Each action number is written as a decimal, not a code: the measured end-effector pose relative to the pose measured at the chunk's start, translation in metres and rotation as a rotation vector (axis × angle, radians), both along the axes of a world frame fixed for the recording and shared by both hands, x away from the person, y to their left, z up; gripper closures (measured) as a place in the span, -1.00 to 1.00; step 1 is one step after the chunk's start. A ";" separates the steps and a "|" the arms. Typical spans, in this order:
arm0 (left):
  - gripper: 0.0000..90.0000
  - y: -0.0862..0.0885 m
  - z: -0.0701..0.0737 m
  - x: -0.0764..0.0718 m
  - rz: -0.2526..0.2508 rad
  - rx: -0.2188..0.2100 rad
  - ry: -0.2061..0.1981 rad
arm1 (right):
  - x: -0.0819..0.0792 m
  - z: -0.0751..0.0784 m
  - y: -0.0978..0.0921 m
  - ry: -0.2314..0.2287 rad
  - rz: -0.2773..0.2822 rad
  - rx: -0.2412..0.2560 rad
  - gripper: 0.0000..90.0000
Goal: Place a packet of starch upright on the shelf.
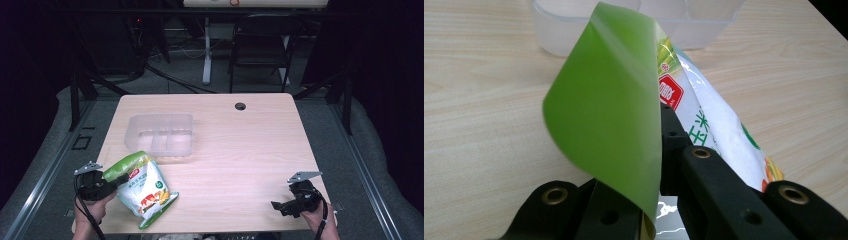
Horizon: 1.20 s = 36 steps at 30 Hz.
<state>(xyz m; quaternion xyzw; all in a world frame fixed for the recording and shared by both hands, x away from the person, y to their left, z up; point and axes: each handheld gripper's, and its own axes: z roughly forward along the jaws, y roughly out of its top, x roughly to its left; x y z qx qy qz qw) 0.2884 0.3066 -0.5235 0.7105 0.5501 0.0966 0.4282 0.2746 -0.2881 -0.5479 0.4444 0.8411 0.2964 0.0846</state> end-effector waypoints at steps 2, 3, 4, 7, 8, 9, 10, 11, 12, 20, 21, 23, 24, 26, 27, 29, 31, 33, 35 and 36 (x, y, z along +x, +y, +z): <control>1.00 -0.001 0.001 -0.001 -0.003 0.002 -0.006 | 0.000 0.000 0.000 0.003 0.001 0.005 -0.92; 1.00 -0.001 0.003 -0.001 -0.011 0.004 -0.001 | 0.000 0.000 0.000 0.004 0.001 0.005 -0.92; 1.00 -0.001 0.003 -0.001 -0.011 0.004 -0.003 | 0.000 0.000 0.000 0.002 0.001 0.005 -0.92; 1.00 -0.001 0.005 -0.002 -0.010 0.005 -0.016 | 0.000 0.000 0.000 0.003 0.001 0.005 -0.92; 1.00 -0.001 0.006 -0.002 -0.014 0.004 -0.017 | 0.000 0.000 0.000 0.003 0.002 0.005 -0.92; 1.00 -0.001 0.007 -0.003 -0.007 0.004 -0.025 | 0.000 0.000 0.000 0.002 0.001 0.002 -0.92; 1.00 -0.001 0.009 -0.003 -0.011 0.008 -0.025 | 0.000 0.000 0.000 0.000 0.000 0.001 -0.92; 1.00 -0.001 0.009 -0.003 -0.011 0.008 -0.025 | 0.000 0.000 0.000 0.000 0.000 0.001 -0.92; 1.00 0.000 0.010 -0.003 -0.013 0.008 -0.031 | 0.000 0.000 0.000 0.000 0.001 0.000 -0.92; 1.00 0.001 0.017 -0.007 -0.013 0.006 -0.060 | 0.000 0.000 0.000 -0.001 0.000 0.000 -0.92; 1.00 0.001 0.018 -0.007 -0.008 0.008 -0.065 | 0.000 0.000 0.000 0.001 0.001 -0.001 -0.92; 1.00 0.001 0.019 -0.007 -0.007 0.013 -0.067 | 0.000 0.000 0.000 0.004 0.001 0.005 -0.92; 1.00 0.001 0.019 -0.007 -0.007 0.013 -0.067 | 0.000 0.000 0.000 0.004 0.001 0.004 -0.92; 1.00 0.001 0.020 -0.008 -0.008 0.011 -0.069 | 0.000 0.000 0.000 0.004 0.001 0.003 -0.92; 1.00 0.001 0.020 -0.008 -0.008 0.013 -0.072 | 0.000 0.000 0.000 0.003 -0.004 0.005 -0.92; 1.00 0.001 0.023 -0.009 -0.010 0.004 -0.088 | 0.000 -0.001 0.000 0.003 -0.005 0.003 -0.92; 1.00 0.001 0.024 -0.009 -0.018 -0.012 -0.095 | 0.000 0.000 0.000 0.003 -0.006 -0.002 -0.92; 1.00 0.002 0.025 -0.009 -0.019 -0.023 -0.096 | 0.000 0.000 0.000 0.002 -0.003 -0.001 -0.92; 1.00 0.000 0.027 -0.009 -0.029 -0.022 -0.100 | 0.000 0.000 -0.001 0.000 -0.006 -0.003 -0.92; 1.00 -0.001 0.028 -0.010 -0.031 -0.025 -0.100 | 0.000 0.000 -0.001 0.002 -0.007 -0.002 -0.92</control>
